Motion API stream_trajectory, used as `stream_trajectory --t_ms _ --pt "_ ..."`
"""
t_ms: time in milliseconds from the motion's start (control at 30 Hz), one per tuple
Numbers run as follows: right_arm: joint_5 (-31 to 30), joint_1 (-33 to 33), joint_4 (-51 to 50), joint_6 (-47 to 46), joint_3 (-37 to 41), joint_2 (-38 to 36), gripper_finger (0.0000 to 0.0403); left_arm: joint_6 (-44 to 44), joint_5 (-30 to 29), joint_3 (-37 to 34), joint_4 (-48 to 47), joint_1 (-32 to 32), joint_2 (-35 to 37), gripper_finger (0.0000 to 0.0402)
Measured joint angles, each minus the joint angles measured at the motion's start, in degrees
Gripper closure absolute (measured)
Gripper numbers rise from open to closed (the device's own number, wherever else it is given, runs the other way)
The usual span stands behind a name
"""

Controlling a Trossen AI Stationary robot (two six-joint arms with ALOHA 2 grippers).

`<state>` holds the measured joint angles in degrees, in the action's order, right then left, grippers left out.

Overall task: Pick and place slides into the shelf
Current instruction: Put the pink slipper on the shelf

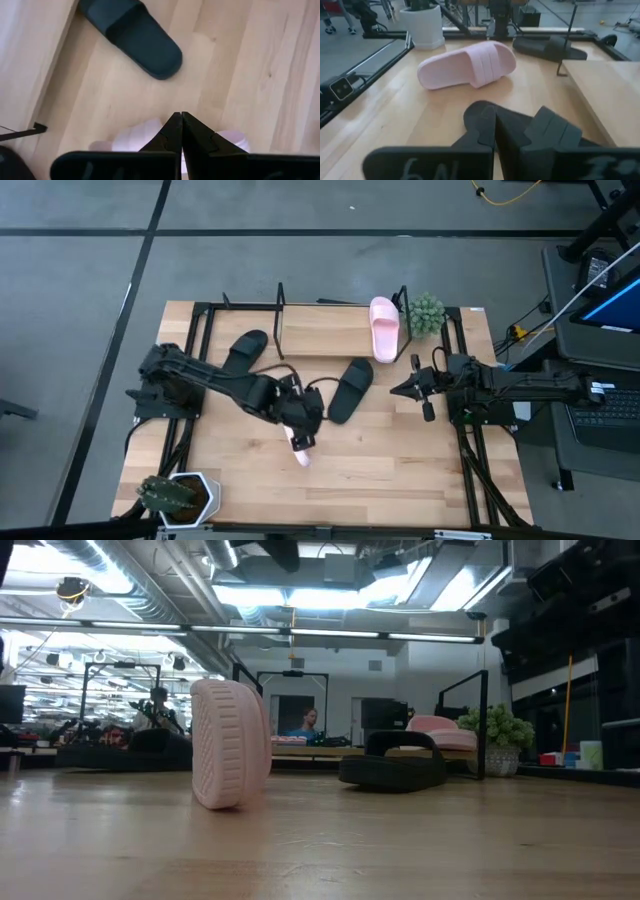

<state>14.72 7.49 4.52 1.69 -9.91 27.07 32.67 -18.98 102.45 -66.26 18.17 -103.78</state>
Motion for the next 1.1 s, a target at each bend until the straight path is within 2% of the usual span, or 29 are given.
stream_trajectory --t_ms 133,300,433,700,833,1100 --pt "0.0 0.0 1.11 0.02 0.0 0.01 0.0398 0.23 0.0 4.02 -0.91 0.83 -3.61 0.0402" --pt "0.0 0.0 0.89 0.13 0.0 0.02 0.0393 0.23 0.13 4.51 -2.9 0.36 -5.7 0.0402" --pt "0.0 0.0 0.9 0.25 0.0 0.04 0.0384 0.22 0.39 4.5 -4.06 -0.26 -5.9 0.0402" --pt "0.0 -0.01 0.34 0.47 0.0 0.04 0.0398 -1.36 0.37 4.51 -3.34 -0.7 -5.89 0.0402" --pt "-0.02 -0.02 -0.17 0.5 0.0 0.07 0.0392 -3.13 -0.89 4.51 -3.3 -0.65 -5.88 0.0402" --pt "-0.02 -0.02 -0.21 0.5 0.0 0.07 0.0381 -0.27 -2.69 4.49 -3.29 -0.74 -5.87 0.0393"
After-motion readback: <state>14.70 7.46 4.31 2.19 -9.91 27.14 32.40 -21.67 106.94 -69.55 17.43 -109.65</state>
